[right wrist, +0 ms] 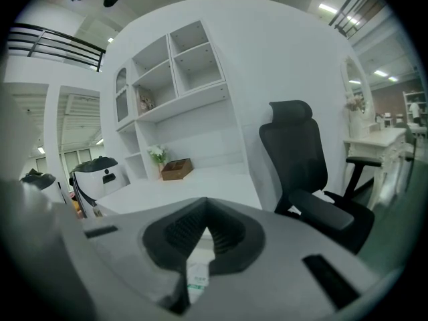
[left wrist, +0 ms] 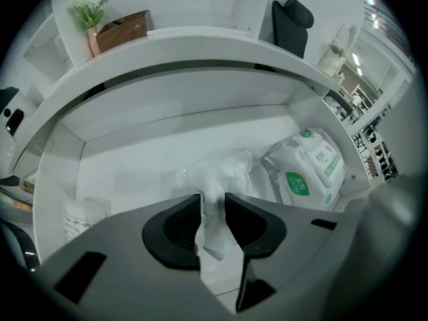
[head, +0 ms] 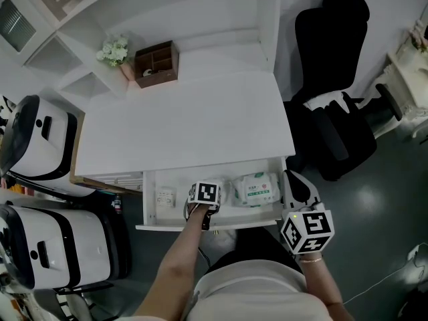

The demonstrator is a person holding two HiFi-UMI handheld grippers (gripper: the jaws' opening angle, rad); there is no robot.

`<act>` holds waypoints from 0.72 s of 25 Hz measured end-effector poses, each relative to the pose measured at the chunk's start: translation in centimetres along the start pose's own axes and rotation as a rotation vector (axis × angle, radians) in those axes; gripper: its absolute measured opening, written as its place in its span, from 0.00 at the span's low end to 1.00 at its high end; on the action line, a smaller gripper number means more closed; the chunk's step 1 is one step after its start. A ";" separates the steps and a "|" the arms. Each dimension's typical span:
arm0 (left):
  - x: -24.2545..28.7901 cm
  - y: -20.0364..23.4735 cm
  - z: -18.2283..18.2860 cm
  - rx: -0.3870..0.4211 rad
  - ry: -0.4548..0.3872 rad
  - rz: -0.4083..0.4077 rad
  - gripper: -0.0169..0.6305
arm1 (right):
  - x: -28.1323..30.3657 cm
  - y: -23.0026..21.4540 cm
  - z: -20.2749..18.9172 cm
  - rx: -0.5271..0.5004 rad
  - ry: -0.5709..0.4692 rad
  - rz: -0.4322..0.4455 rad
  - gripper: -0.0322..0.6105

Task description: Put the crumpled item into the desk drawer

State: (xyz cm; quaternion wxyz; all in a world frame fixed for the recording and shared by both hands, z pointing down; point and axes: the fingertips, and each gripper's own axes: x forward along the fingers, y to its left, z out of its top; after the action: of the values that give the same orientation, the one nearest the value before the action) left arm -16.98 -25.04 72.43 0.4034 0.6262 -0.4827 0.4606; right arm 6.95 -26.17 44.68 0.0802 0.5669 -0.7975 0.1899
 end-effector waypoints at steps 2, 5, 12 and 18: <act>-0.3 0.1 0.1 -0.012 -0.020 -0.009 0.22 | 0.1 0.1 0.0 -0.003 0.002 0.002 0.05; -1.3 0.4 0.8 -0.004 -0.071 -0.011 0.23 | 0.2 0.2 0.0 -0.002 0.006 0.007 0.05; -6.5 1.2 3.1 -0.040 -0.285 0.025 0.20 | 0.4 1.2 0.0 -0.003 0.006 0.036 0.05; -12.6 1.2 5.0 -0.053 -0.490 0.013 0.19 | 0.3 2.1 0.1 -0.008 -0.001 0.056 0.05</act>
State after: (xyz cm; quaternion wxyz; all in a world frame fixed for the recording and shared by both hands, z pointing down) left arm -18.62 -27.09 59.09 0.2876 0.7053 -0.5820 0.2848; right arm 4.87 -25.92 44.23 0.0766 0.5443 -0.8139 0.1884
